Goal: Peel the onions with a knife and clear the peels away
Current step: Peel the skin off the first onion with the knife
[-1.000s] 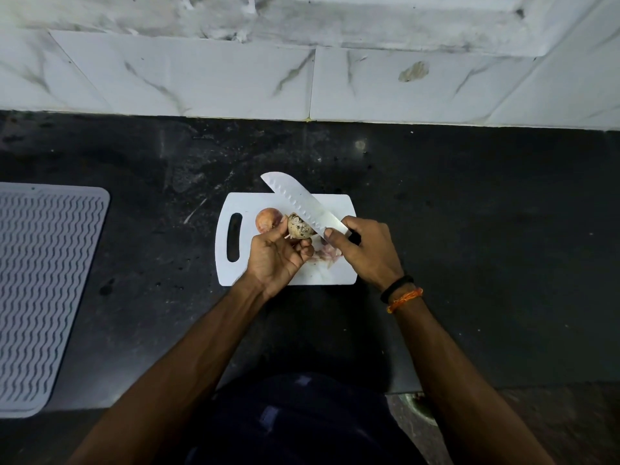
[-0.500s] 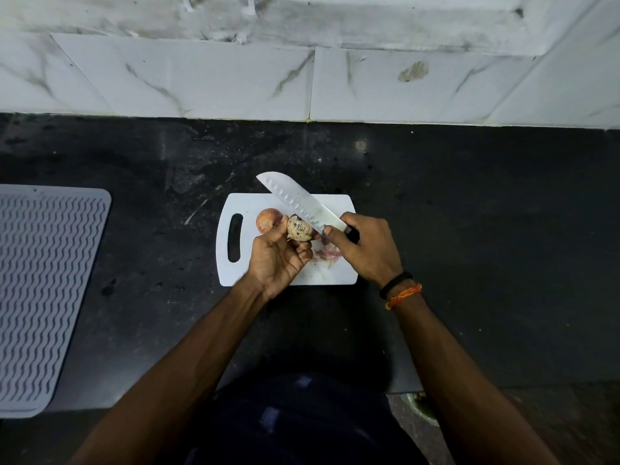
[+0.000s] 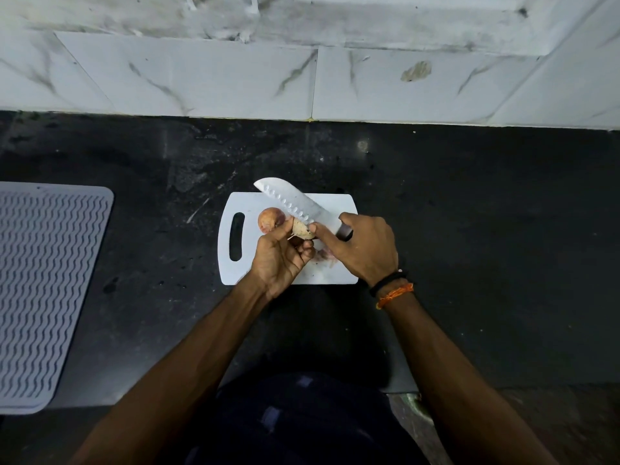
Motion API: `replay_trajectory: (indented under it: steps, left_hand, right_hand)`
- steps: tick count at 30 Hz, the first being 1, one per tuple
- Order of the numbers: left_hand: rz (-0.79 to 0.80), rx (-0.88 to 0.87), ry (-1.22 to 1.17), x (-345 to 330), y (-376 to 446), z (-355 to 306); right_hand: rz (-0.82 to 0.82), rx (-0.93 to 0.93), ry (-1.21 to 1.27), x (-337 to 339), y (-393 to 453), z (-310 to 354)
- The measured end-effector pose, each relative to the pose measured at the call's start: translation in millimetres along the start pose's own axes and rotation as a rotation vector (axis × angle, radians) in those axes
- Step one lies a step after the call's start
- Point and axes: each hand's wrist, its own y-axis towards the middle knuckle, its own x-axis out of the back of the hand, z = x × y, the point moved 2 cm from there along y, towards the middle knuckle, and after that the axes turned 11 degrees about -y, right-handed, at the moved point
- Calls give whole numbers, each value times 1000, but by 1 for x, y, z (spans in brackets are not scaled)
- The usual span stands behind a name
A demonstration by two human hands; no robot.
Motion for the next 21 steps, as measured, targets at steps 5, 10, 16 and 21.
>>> replay_trajectory:
  steps: [5, 10, 16, 21]
  left_hand:
    - [-12, -39, 56, -1, 3, -1]
    - [-35, 34, -11, -2, 4, -1]
    - [-13, 58, -83, -5, 3, -1]
    - [-18, 65, -129, -3, 4, -2]
  right_hand:
    - [108, 14, 157, -6, -7, -1]
    - [34, -102, 310, 5, -9, -9]
    - [13, -204, 336, 9, -7, -25]
    - [-13, -252, 284, 14, -9, -32]
